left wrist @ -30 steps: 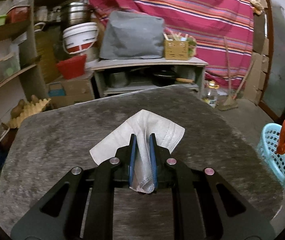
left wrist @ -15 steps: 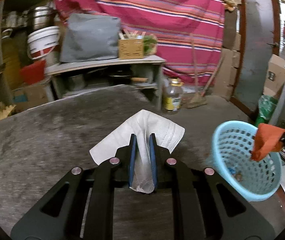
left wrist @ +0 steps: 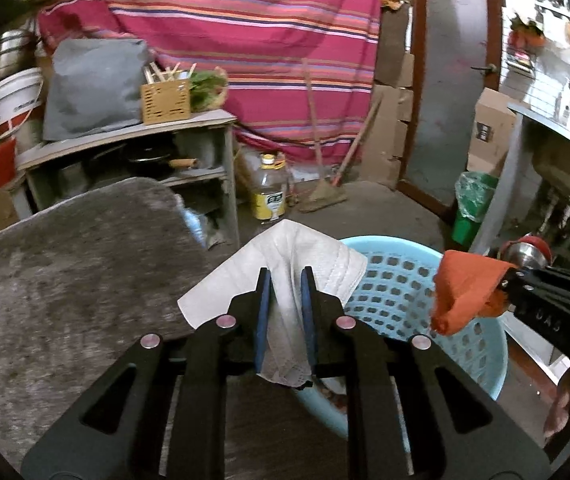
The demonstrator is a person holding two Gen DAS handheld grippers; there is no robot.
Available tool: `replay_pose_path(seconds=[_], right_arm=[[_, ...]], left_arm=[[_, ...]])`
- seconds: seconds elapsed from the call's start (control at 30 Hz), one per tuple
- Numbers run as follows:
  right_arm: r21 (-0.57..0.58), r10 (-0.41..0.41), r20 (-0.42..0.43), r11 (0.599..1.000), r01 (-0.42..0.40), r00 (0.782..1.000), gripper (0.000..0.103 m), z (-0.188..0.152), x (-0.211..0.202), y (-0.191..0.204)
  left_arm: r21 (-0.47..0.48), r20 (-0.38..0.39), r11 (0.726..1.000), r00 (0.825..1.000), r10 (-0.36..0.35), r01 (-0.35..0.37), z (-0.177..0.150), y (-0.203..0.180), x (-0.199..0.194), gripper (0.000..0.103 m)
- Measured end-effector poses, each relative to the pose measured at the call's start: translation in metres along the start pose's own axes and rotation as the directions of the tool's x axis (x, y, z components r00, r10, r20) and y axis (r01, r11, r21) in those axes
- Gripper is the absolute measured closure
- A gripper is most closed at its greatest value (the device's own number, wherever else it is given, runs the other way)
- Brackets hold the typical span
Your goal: Collect trash
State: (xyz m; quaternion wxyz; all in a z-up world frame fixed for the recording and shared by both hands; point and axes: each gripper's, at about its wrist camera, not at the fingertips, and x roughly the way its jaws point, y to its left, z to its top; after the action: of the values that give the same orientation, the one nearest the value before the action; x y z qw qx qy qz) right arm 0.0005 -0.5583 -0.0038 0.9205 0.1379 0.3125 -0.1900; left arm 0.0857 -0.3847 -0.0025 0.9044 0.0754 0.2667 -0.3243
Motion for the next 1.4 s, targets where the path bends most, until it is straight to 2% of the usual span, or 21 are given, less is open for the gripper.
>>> replay_pose_path(seconds=[0.1,0.13,0.17,0.23,0.33,0.43,0.73,0.77,0.8,0.83,0.87,1.03,1.13,1.27,1.3,1.4], right_arm=[[0.012,-0.011,0.005,1.0,0.011,1.0,0.1,0.0,-0.002,-0.006],[0.016,-0.013,0.004,1.0,0.013,1.0,0.1,0.0,-0.002,-0.008],[0.021,-0.016,0.002,1.0,0.016,1.0,0.1,0.0,-0.001,-0.011],[0.03,-0.019,-0.006,0.999,0.019,1.0,0.1,-0.002,0.001,-0.014],[0.04,-0.017,-0.014,0.999,0.018,1.0,0.1,-0.003,0.005,-0.017],[0.038,-0.021,-0.015,0.999,0.022,1.0,0.099,-0.003,0.007,-0.016],[0.014,-0.068,-0.015,0.998,0.068,0.998,0.098,-0.001,0.018,-0.002],[0.015,-0.073,-0.018,0.997,0.073,0.997,0.093,-0.001,0.018,0.0],[0.015,-0.078,-0.022,0.997,0.079,0.997,0.066,-0.001,0.019,0.0],[0.016,-0.093,-0.016,0.996,0.093,0.996,0.046,-0.001,0.019,0.001],[0.016,-0.107,-0.003,0.994,0.107,0.994,0.02,-0.002,0.018,0.002],[-0.002,-0.118,-0.038,0.993,0.118,0.992,0.02,-0.006,0.024,0.006],[-0.02,-0.116,-0.053,0.993,0.115,0.992,0.015,-0.01,0.026,0.012],[-0.059,-0.102,-0.013,0.993,0.101,0.995,0.012,-0.014,0.008,0.028],[-0.067,-0.088,0.0,0.994,0.088,0.996,0.007,-0.015,0.001,0.032],[-0.067,-0.04,0.075,0.997,0.045,0.996,0.004,-0.015,-0.026,0.048]], left_arm=[[0.013,-0.001,1.0,1.0,-0.023,0.023,0.0,-0.011,0.005,0.08],[0.017,-0.002,0.999,1.0,-0.028,0.028,-0.001,-0.014,0.007,0.071],[0.018,-0.004,0.999,0.999,-0.032,0.032,-0.001,-0.016,0.009,0.055],[0.022,0.005,0.999,1.0,-0.025,0.025,-0.003,-0.016,0.009,0.038],[0.022,0.014,1.0,1.0,-0.011,0.011,-0.004,-0.014,0.007,0.03],[0.008,0.031,1.0,0.999,0.025,-0.025,-0.004,-0.006,0.003,0.015],[-0.059,0.041,0.993,0.993,0.108,-0.105,-0.002,0.024,-0.006,0.007],[-0.062,0.04,0.991,0.992,0.12,-0.118,-0.002,0.027,-0.007,0.007],[-0.064,0.039,0.99,0.991,0.126,-0.123,-0.002,0.028,-0.008,0.007],[-0.068,0.039,0.99,0.991,0.13,-0.127,-0.002,0.031,-0.01,0.006],[-0.071,0.04,0.989,0.991,0.131,-0.128,-0.002,0.034,-0.011,0.006],[-0.088,0.055,0.984,0.986,0.158,-0.152,-0.001,0.051,-0.031,0.006],[-0.108,0.062,0.979,0.982,0.18,-0.172,-0.004,0.063,-0.047,0.006],[-0.129,0.085,0.966,0.969,0.234,-0.222,-0.01,0.087,-0.077,0.005],[-0.135,0.089,0.962,0.964,0.25,-0.237,-0.011,0.093,-0.085,0.005],[-0.161,0.097,0.946,0.949,0.299,-0.282,-0.018,0.113,-0.111,0.005]])
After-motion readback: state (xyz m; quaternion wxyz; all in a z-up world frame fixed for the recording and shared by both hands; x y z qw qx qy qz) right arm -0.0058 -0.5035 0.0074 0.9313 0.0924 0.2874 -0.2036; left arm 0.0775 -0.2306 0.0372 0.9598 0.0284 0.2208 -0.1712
